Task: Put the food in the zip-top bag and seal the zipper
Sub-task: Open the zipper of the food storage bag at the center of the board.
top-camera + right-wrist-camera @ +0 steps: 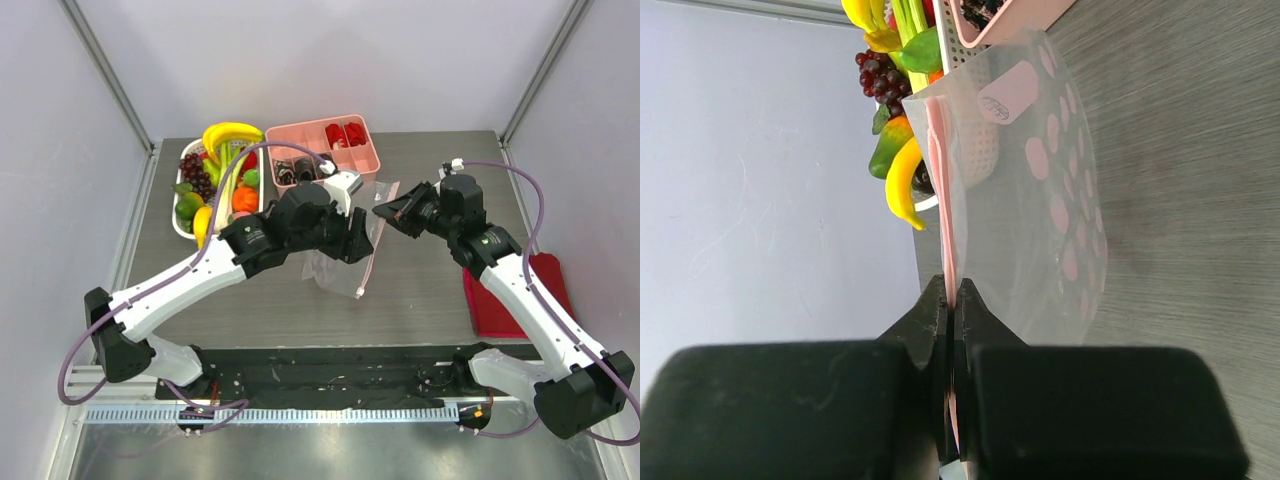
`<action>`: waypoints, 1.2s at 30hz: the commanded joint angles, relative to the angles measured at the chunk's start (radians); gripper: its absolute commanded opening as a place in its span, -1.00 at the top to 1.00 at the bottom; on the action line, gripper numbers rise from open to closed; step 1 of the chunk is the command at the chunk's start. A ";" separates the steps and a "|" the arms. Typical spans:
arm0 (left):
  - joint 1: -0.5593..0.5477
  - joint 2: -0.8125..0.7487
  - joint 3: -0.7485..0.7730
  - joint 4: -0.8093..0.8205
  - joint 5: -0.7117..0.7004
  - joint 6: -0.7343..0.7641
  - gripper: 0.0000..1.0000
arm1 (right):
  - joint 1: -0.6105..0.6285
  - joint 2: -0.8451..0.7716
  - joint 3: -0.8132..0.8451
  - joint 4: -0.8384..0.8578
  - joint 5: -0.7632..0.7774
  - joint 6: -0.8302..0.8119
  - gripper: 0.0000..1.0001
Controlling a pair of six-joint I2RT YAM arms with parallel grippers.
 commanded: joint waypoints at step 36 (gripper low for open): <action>-0.042 0.051 0.021 0.029 0.003 -0.015 0.14 | 0.006 -0.034 -0.002 0.022 -0.002 -0.013 0.98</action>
